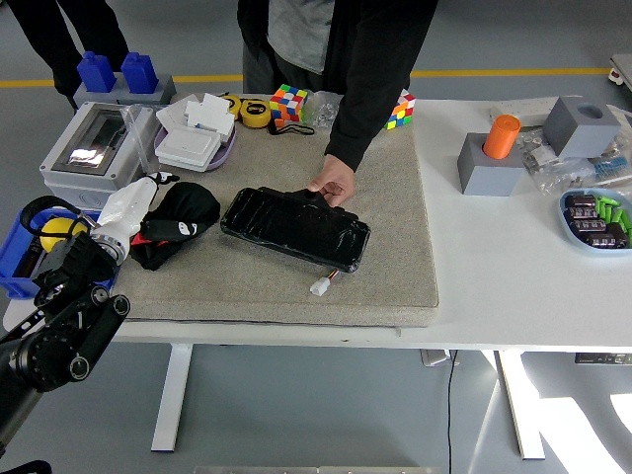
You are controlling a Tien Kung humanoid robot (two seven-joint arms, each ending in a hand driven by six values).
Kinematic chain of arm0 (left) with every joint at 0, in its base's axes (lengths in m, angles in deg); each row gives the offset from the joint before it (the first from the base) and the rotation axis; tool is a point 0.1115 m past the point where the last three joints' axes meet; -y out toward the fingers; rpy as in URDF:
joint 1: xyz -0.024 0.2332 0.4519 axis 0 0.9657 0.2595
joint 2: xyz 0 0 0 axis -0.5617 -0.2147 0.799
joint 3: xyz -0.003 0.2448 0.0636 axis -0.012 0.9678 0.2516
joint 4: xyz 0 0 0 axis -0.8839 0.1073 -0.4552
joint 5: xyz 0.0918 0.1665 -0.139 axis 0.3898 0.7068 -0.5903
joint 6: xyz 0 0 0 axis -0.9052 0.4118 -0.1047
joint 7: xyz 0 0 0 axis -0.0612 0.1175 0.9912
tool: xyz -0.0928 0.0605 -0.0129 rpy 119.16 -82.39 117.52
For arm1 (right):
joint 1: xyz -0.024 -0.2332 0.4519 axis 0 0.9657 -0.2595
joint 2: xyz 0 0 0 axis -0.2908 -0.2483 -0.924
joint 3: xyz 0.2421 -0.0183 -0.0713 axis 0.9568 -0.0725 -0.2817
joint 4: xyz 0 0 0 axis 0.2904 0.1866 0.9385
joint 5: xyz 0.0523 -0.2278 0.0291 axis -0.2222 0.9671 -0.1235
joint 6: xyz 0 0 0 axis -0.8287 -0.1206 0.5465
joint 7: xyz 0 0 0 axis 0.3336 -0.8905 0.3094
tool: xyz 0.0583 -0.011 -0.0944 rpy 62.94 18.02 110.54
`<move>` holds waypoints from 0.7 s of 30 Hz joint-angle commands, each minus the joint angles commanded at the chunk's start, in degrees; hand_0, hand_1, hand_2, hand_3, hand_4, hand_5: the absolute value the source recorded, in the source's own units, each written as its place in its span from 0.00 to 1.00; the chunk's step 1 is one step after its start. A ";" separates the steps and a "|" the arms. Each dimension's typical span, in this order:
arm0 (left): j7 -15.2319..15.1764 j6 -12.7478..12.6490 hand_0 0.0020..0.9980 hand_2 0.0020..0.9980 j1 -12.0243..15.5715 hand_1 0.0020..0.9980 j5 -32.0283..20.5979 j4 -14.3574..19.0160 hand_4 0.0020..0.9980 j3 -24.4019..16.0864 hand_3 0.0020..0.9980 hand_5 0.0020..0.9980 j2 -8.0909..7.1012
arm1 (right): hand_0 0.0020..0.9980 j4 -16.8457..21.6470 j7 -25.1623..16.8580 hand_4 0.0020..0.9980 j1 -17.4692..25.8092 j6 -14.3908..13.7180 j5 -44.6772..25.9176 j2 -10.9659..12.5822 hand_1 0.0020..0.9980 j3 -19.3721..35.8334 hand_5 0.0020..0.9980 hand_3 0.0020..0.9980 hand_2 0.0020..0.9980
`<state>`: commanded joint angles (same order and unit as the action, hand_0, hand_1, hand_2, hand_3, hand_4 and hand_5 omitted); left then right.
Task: Pick the rag up,wipe the panel,place it on the desk
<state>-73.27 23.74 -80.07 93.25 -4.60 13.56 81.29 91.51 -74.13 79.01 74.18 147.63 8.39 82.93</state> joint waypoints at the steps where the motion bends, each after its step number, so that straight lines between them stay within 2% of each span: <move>1: 0.04 -0.07 0.75 0.84 -0.06 0.80 0.02 -0.12 1.00 0.02 0.85 0.38 0.03 | 0.59 0.02 0.00 0.87 -0.01 0.00 -0.03 0.02 0.60 -0.04 0.36 0.52 0.53; 3: 0.10 -0.31 0.75 0.84 -0.24 0.80 -0.06 -0.39 1.00 0.20 0.85 0.38 0.06 | 0.59 0.08 -0.01 0.87 -0.02 -0.02 -0.10 0.05 0.60 -0.12 0.36 0.52 0.53; 4: 0.12 -0.70 0.69 0.78 -0.48 0.74 -0.01 -0.71 1.00 0.51 0.79 0.34 0.08 | 0.59 0.12 0.00 0.87 -0.03 -0.01 -0.16 0.08 0.60 -0.24 0.36 0.52 0.53; 9: 0.42 -1.08 0.69 0.78 -1.21 0.74 -0.56 -2.00 1.00 1.36 0.79 0.34 0.32 | 0.59 0.17 -0.01 0.87 0.01 -0.03 -0.27 0.17 0.60 -0.58 0.36 0.52 0.53; 10: 0.41 -1.15 0.51 0.62 -1.24 0.61 -0.64 -2.15 0.89 1.47 0.65 0.09 0.38 | 0.59 0.17 -0.02 0.87 0.06 -0.03 -0.31 0.18 0.60 -0.62 0.35 0.52 0.53; 14: 0.08 -1.72 0.51 0.62 -1.64 0.61 -0.67 -3.05 0.89 2.06 0.65 0.09 0.55 | 0.59 0.14 -0.05 0.87 0.05 -0.06 -0.26 0.20 0.60 -0.52 0.35 0.52 0.53; 15: 0.01 -1.86 0.39 0.55 -1.67 0.50 -0.66 -3.20 0.77 2.12 0.58 0.00 0.59 | 0.59 0.13 -0.06 0.87 0.07 -0.07 -0.24 0.19 0.60 -0.47 0.35 0.52 0.53; 21: -0.53 -2.95 0.39 0.55 -2.07 0.50 -0.23 -3.94 0.77 2.42 0.58 0.00 0.70 | 0.59 0.20 -0.12 0.87 0.08 -0.11 -0.31 0.20 0.60 -0.48 0.35 0.52 0.53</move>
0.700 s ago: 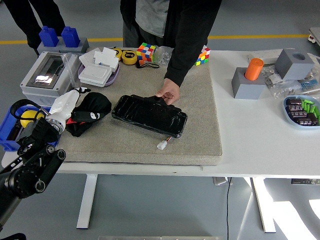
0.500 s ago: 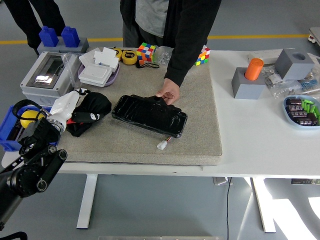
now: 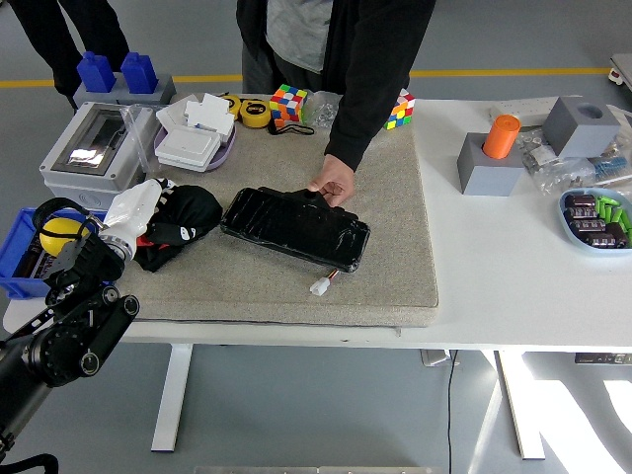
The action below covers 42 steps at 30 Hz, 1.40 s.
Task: Pick the rag up,wipe the panel,place it on the desk
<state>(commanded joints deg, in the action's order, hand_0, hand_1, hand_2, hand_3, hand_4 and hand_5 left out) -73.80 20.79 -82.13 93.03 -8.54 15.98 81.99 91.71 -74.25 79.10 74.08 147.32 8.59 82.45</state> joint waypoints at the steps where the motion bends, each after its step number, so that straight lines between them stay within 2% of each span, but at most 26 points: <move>1: -0.01 -0.09 0.27 0.47 -0.02 0.40 0.07 -0.08 0.70 0.01 0.57 0.00 0.01 | 0.59 0.01 -0.01 0.87 -0.01 0.00 -0.02 0.00 0.60 -0.02 0.35 0.52 0.53; 9: -1.84 -2.08 0.25 0.45 0.06 0.39 -0.15 0.06 0.68 -0.34 0.56 0.00 -0.21 | 0.59 0.06 -0.17 0.87 -0.01 -0.07 0.02 -0.15 0.60 0.05 0.35 0.52 0.52; 13: -1.83 -1.81 0.24 0.44 0.36 0.38 -0.09 1.86 0.68 -1.05 0.56 0.00 -0.66 | 0.59 0.08 -0.23 0.87 0.07 -0.10 0.07 -0.27 0.60 0.34 0.35 0.52 0.52; 21: -1.34 -1.81 0.24 0.44 0.53 0.38 -0.37 10.12 0.68 -2.80 0.56 0.00 -1.79 | 0.59 0.12 -0.34 0.87 0.26 -0.12 0.20 -0.32 0.60 0.57 0.35 0.52 0.52; 25: -1.16 -1.80 0.25 0.44 -0.15 0.38 -2.17 13.74 0.69 -0.56 0.56 0.00 -1.75 | 0.59 0.11 -0.38 0.87 0.21 -0.10 0.20 -0.34 0.60 0.60 0.35 0.52 0.52; 28: -0.88 -1.69 0.25 0.44 -0.55 0.38 -3.44 15.10 0.69 2.26 0.56 0.00 -1.32 | 0.59 0.11 -0.40 0.87 0.17 -0.09 0.17 -0.46 0.60 0.66 0.35 0.52 0.52; 31: -0.91 -1.77 0.25 0.44 -1.20 0.38 -4.13 14.59 0.70 5.00 0.56 0.00 -0.41 | 0.59 0.08 -0.40 0.87 0.01 -0.07 0.12 -0.46 0.60 0.52 0.35 0.52 0.52; 35: -0.44 -1.61 0.25 0.44 -1.61 0.38 -3.59 12.88 0.70 5.98 0.56 0.00 0.50 | 0.59 0.10 -0.42 0.87 -0.12 -0.05 -0.05 -0.29 0.60 0.06 0.35 0.52 0.52; 42: 0.18 -0.99 0.25 0.44 -1.97 0.37 -3.64 10.28 0.70 6.90 0.56 0.00 0.50 | 0.59 0.01 -0.45 0.87 -0.03 -0.05 0.06 -0.19 0.60 0.23 0.35 0.52 0.52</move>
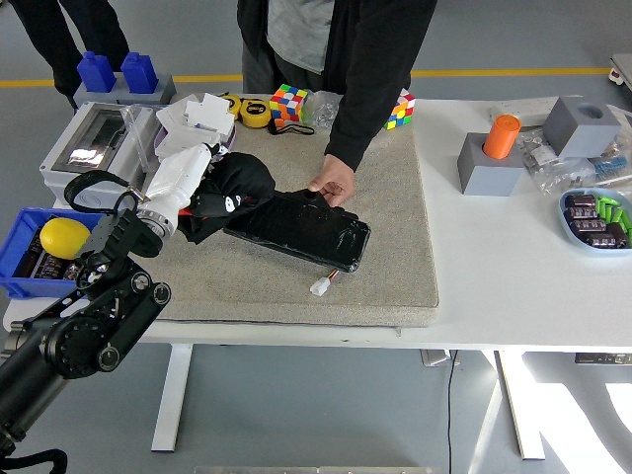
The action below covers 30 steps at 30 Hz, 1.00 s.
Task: Pick the rag up,wipe the panel,place it on the desk
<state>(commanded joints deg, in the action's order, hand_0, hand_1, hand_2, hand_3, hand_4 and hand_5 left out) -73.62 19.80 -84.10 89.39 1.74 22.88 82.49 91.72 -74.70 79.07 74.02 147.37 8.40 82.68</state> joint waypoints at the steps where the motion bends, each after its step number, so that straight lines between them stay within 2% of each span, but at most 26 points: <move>1: 0.07 0.07 0.25 0.44 0.07 0.38 -0.01 -0.21 0.70 0.20 0.56 0.00 0.01 | 0.59 0.00 0.02 0.87 0.04 0.01 0.04 -0.05 0.60 -0.02 0.35 0.52 0.52; 7: -0.10 -0.04 0.25 0.44 0.19 0.38 -0.38 -1.15 0.70 0.76 0.56 0.00 0.20 | 0.59 0.18 -0.03 0.87 -0.02 0.02 -0.12 0.12 0.60 -0.20 0.35 0.52 0.52; 15: -0.55 -0.23 0.25 0.44 0.63 0.37 -2.01 0.16 0.71 2.73 0.56 0.00 0.14 | 0.59 0.57 -0.05 0.87 0.19 0.04 -0.61 0.14 0.60 -0.88 0.35 0.52 0.52; 20: -0.61 -0.44 0.25 0.44 0.57 0.37 -2.74 2.39 0.71 6.30 0.56 0.00 0.51 | 0.59 0.60 -0.06 0.87 0.20 0.06 -0.56 0.02 0.60 -0.68 0.35 0.52 0.52; 30: -0.21 -0.31 0.25 0.44 -0.64 0.37 -3.86 3.76 0.71 13.63 0.56 0.00 1.49 | 0.59 0.76 -0.05 0.87 0.31 0.07 -0.57 -0.05 0.60 -0.76 0.35 0.52 0.52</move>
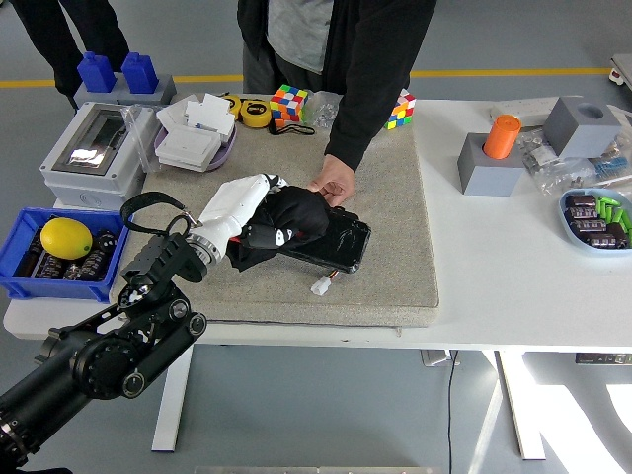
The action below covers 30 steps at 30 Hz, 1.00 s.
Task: Pick the rag up,wipe the panel,place it on the desk
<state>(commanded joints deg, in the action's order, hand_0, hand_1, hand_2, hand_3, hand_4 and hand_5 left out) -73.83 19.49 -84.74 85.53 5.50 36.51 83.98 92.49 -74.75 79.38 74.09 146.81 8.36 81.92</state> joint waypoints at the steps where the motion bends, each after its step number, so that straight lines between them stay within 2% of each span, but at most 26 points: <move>1: 0.00 -0.02 0.25 0.44 -0.25 0.37 -0.19 0.14 0.71 0.91 0.56 0.00 0.11 | 0.59 0.00 0.01 0.87 0.02 0.01 0.02 -0.01 0.60 -0.02 0.35 0.52 0.52; 10: 0.02 -0.09 0.25 0.44 -2.78 0.37 -2.01 0.81 0.71 8.93 0.56 0.00 1.54 | 0.59 0.05 -0.01 0.87 -0.15 0.00 -0.04 -0.04 0.60 0.01 0.35 0.52 0.52; 13: -0.21 -0.30 0.25 0.44 -3.07 0.37 -2.33 1.14 0.71 10.08 0.56 0.00 1.97 | 0.59 0.08 -0.02 0.88 -0.13 0.00 -0.09 -0.03 0.60 -0.07 0.35 0.52 0.52; 21: -0.51 -0.74 0.25 0.44 -3.48 0.37 -1.45 0.51 0.71 8.17 0.56 0.00 2.40 | 0.59 0.07 0.00 0.88 -0.12 0.00 -0.02 -0.07 0.60 -0.07 0.35 0.52 0.52; 30: -0.68 -0.62 0.25 0.44 -3.49 0.37 -0.20 -3.08 0.71 4.36 0.56 0.00 1.50 | 0.59 0.13 -0.03 0.88 -0.07 -0.02 -0.05 -0.07 0.60 0.05 0.35 0.52 0.52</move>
<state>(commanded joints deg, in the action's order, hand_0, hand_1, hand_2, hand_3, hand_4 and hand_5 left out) -74.51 18.87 -88.23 85.33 2.42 40.87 85.49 92.62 -74.78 79.31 74.08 146.75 8.29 81.98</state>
